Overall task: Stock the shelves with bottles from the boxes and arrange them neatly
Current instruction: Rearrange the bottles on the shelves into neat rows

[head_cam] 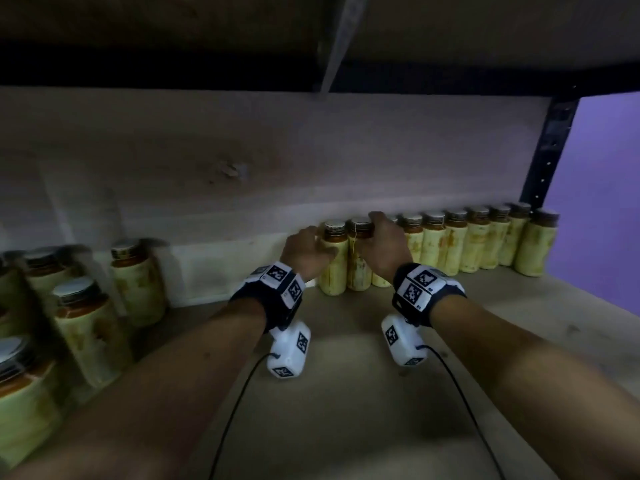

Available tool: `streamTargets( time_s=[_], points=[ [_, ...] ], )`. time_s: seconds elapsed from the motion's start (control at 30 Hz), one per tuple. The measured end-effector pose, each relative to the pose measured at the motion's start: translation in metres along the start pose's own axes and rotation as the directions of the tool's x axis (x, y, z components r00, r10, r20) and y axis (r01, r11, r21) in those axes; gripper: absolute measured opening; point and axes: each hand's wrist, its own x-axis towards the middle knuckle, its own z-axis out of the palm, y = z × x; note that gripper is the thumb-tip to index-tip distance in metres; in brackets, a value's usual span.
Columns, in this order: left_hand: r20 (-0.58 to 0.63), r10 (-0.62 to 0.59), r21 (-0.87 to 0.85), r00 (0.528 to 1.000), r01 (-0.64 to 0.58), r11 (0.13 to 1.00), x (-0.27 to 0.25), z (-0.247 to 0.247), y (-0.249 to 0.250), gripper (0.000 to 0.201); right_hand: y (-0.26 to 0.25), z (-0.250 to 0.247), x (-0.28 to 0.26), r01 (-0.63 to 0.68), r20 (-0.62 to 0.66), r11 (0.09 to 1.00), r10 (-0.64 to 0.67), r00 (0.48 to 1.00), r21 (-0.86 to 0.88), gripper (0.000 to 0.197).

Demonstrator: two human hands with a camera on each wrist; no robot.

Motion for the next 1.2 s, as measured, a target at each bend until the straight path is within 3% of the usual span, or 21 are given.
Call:
streamTargets(
  time_s=[0.23,0.43,0.63,0.9,1.2],
  points=[
    [-0.089,0.006,-0.152,0.996,-0.019,0.988,0.019,0.027,-0.004,0.042,0.008,0.018,0.012,-0.044,0.027,0.981,0.05,0.998,-0.187,0.068],
    [-0.078,-0.016,-0.145,0.997,0.004,0.989,0.006,0.007,-0.009,0.038,-0.006,0.022,-0.007,0.019,0.089,1.0,-0.018,0.996,-0.009,0.053],
    [-0.131,-0.087,-0.141,0.988,0.068,0.988,-0.023,-0.04,-0.041,0.043,-0.048,0.029,-0.013,-0.027,0.176,0.995,0.009,0.984,0.097,0.066],
    [-0.319,-0.277,-0.006,0.906,0.29,0.957,-0.047,-0.098,-0.089,0.044,-0.106,0.074,-0.023,0.039,0.281,0.994,-0.067,0.957,0.106,0.053],
    [-0.424,-0.311,-0.027,0.851,0.331,0.943,-0.046,-0.109,-0.116,0.038,-0.122,0.103,-0.02,0.075,0.238,0.995,-0.09,0.967,0.069,0.059]
  ],
)
